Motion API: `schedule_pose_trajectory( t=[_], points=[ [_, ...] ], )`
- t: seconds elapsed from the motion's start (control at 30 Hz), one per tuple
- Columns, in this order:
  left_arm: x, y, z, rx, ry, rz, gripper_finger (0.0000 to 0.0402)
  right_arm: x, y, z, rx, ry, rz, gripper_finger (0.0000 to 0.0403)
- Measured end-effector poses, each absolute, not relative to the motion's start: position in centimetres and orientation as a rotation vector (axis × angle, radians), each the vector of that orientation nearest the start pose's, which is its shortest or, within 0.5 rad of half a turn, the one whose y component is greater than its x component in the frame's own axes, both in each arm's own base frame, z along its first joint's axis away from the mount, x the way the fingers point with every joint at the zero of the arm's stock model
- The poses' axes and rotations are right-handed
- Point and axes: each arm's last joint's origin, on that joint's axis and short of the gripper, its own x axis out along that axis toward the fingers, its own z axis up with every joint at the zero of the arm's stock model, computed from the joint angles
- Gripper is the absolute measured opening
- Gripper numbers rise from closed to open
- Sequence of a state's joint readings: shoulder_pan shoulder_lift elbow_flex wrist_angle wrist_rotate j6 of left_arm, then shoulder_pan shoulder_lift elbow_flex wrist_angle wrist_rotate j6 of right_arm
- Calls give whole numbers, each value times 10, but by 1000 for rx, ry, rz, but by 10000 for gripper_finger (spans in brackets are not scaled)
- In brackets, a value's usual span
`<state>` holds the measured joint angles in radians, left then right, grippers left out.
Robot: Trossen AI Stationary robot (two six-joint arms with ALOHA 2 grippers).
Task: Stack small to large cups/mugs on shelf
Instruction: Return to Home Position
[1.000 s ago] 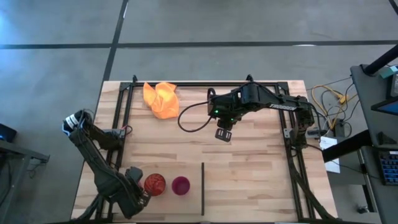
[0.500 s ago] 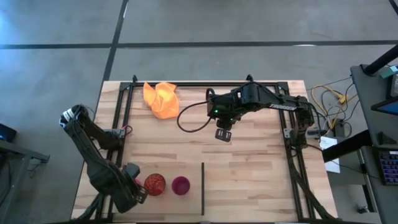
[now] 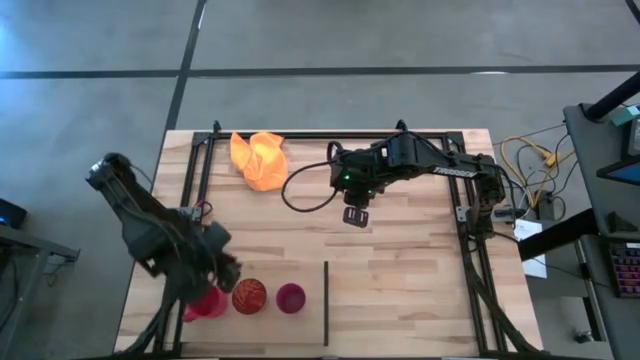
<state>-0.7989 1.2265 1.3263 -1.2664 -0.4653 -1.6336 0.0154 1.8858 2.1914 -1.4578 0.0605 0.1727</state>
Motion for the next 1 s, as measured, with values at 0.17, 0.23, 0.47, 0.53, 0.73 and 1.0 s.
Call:
schedule_pose_trajectory(
  t=[0.17, 0.23, 0.47, 0.53, 0.73, 1.0],
  points=[
    [153, -104, 365, -593, 728, 479, 103, 361, 3, 404, 49, 1053, -149, 63],
    [151, -90, 370, -522, 716, 471, 103, 362, 2, 409, 45, 1003, -143, 63],
    [138, -52, 384, -409, 671, 481, 102, 349, 2, 419, -21, 971, -104, 63],
    [132, -43, 388, -409, 650, 496, 102, 345, 2, 419, -33, 951, -97, 63],
    [105, -19, 393, -450, 574, 549, 102, 324, -7, 402, -41, 916, -108, 63],
    [96, -15, 353, -466, 559, 549, 102, 278, -25, 367, 106, 700, -9, 63]
  ],
)
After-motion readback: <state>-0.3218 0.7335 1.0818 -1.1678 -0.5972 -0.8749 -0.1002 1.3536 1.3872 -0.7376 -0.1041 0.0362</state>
